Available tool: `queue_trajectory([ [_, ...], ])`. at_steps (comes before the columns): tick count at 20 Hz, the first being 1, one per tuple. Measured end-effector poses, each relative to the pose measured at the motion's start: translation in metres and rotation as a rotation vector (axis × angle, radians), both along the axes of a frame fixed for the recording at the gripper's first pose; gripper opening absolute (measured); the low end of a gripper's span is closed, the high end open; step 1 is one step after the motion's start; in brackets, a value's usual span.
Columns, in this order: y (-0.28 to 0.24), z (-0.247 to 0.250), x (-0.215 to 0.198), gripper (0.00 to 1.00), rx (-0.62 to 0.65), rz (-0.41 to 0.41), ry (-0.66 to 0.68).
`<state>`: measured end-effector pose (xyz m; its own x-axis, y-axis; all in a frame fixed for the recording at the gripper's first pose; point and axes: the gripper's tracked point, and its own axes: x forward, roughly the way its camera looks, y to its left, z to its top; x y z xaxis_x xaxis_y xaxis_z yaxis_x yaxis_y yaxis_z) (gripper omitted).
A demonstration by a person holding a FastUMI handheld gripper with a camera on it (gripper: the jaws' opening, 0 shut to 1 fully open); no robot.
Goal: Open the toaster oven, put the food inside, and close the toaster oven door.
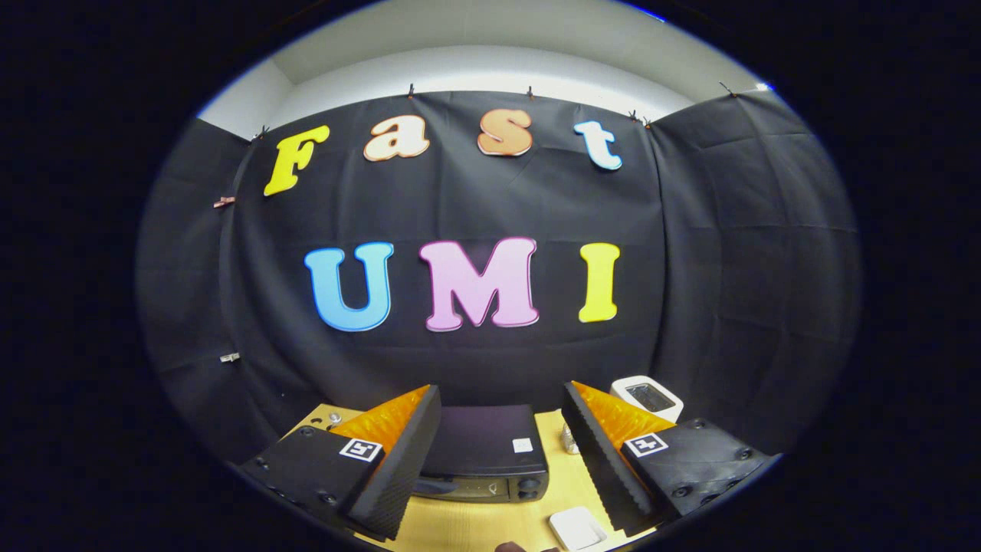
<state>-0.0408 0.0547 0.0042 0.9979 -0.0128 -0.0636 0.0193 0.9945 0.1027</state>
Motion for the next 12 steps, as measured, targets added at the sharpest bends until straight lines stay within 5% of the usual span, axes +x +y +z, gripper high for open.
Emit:
queue_trajectory([
  [12,-0.043,0.041,-0.018,0.98,-0.07,-0.107,-0.098],
])
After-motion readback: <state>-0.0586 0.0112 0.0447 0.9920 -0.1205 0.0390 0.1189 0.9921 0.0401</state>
